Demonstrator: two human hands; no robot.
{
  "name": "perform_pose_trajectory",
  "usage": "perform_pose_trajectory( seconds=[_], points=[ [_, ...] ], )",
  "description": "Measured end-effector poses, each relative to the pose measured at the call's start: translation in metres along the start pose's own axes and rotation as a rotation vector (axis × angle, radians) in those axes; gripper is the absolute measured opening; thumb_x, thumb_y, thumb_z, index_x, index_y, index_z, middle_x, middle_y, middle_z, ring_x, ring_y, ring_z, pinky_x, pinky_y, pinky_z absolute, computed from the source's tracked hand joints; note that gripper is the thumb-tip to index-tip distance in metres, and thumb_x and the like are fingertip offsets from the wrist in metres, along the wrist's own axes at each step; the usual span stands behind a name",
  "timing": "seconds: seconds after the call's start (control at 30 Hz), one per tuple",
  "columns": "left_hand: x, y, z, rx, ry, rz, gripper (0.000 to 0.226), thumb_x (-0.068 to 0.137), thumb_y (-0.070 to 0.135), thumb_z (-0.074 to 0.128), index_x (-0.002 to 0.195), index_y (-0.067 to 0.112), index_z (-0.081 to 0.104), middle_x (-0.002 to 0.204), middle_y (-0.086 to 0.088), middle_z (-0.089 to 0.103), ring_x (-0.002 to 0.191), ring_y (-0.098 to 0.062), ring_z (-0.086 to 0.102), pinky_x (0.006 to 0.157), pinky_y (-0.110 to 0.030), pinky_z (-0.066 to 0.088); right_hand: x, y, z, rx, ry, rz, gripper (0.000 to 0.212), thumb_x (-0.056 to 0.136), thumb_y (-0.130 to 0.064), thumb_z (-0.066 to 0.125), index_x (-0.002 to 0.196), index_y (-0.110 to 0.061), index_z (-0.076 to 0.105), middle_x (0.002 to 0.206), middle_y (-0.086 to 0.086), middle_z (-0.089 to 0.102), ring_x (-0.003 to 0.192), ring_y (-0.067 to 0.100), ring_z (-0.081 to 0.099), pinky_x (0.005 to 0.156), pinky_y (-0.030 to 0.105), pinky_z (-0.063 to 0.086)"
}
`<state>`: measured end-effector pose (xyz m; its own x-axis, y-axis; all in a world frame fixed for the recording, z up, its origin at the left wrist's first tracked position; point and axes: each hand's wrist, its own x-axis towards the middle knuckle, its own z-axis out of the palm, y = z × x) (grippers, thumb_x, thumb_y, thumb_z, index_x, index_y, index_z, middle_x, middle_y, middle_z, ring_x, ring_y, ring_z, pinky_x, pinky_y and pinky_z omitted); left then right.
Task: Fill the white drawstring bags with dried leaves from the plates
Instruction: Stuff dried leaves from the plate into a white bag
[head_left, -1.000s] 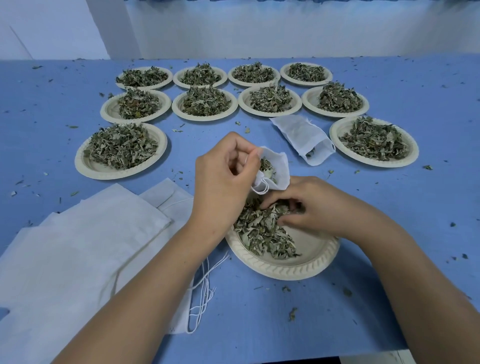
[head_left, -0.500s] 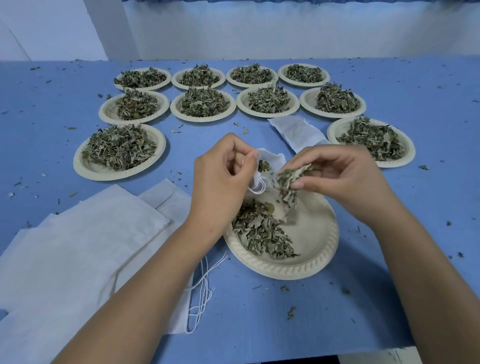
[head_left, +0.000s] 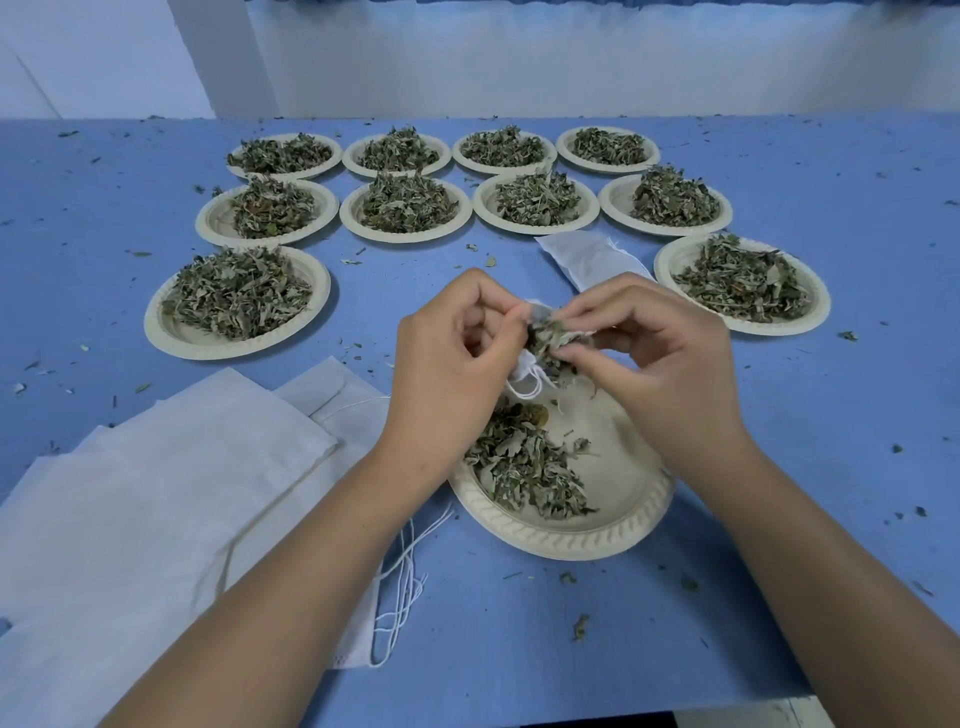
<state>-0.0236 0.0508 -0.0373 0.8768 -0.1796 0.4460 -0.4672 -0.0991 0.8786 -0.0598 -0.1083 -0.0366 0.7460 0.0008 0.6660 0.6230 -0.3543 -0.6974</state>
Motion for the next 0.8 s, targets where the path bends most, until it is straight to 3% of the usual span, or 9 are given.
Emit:
perform_pose_trajectory(
  seconds=[0.1,0.23,0.33,0.4,0.47,0.63,0.8],
  points=[
    [-0.001,0.001,0.001,-0.022,-0.015,0.000,0.023,0.093,0.010,0.064,0.075,0.024,0.058,0.052,0.004,0.055,0.050,-0.010,0.052,0.050,-0.021,0.040,-0.001,0.001,0.002,-0.266,-0.068,-0.163,0.007,0.076,0.006,0.076,0.081,0.004,0.071,0.083,0.012,0.069,0.078,0.014,0.065,0.074,0.021,0.054],
    [-0.003,0.002,0.002,-0.027,-0.040,0.000,0.018,0.092,0.011,0.065,0.076,0.016,0.060,0.052,0.006,0.055,0.049,-0.011,0.052,0.051,-0.021,0.041,-0.001,0.002,0.001,-0.347,-0.154,-0.135,0.011,0.078,0.002,0.075,0.088,0.001,0.074,0.089,0.009,0.072,0.082,0.020,0.067,0.078,0.029,0.054],
    [0.000,0.000,-0.001,-0.039,0.002,-0.024,0.018,0.093,0.013,0.064,0.077,0.017,0.060,0.054,-0.007,0.056,0.048,-0.017,0.050,0.048,-0.028,0.039,0.003,0.000,-0.008,-0.234,-0.262,-0.058,0.025,0.084,-0.013,0.072,0.107,-0.005,0.068,0.106,0.007,0.064,0.095,0.019,0.061,0.082,0.029,0.051],
    [0.002,0.000,-0.003,-0.043,0.033,-0.038,0.017,0.094,0.015,0.064,0.077,0.018,0.060,0.053,-0.004,0.056,0.048,-0.012,0.050,0.046,-0.024,0.039,0.005,0.001,-0.014,-0.173,-0.345,-0.022,0.045,0.078,-0.023,0.079,0.116,-0.008,0.062,0.115,0.009,0.055,0.099,0.022,0.057,0.083,0.030,0.050],
    [0.003,0.000,-0.004,-0.034,0.046,-0.044,0.019,0.093,0.014,0.064,0.076,0.021,0.060,0.052,0.003,0.054,0.048,-0.009,0.051,0.047,-0.020,0.038,0.006,0.003,-0.017,-0.193,-0.393,-0.017,0.054,0.070,-0.021,0.086,0.116,-0.008,0.061,0.116,0.010,0.051,0.097,0.021,0.056,0.083,0.032,0.051],
    [0.002,0.000,-0.003,-0.015,-0.004,-0.039,0.021,0.093,0.012,0.064,0.075,0.023,0.059,0.053,0.005,0.055,0.049,-0.008,0.052,0.050,-0.019,0.040,0.003,0.002,-0.008,-0.103,-0.239,-0.067,0.014,0.076,0.002,0.077,0.089,0.000,0.071,0.091,0.011,0.064,0.080,0.018,0.063,0.074,0.030,0.055],
    [-0.001,0.001,0.000,-0.030,-0.094,-0.006,0.015,0.093,0.013,0.065,0.078,0.016,0.061,0.056,-0.004,0.060,0.050,-0.015,0.056,0.052,-0.025,0.044,-0.002,0.000,0.002,-0.207,0.000,-0.136,0.006,0.078,0.008,0.074,0.081,0.003,0.072,0.081,0.011,0.065,0.076,0.014,0.065,0.072,0.023,0.055]
  ],
)
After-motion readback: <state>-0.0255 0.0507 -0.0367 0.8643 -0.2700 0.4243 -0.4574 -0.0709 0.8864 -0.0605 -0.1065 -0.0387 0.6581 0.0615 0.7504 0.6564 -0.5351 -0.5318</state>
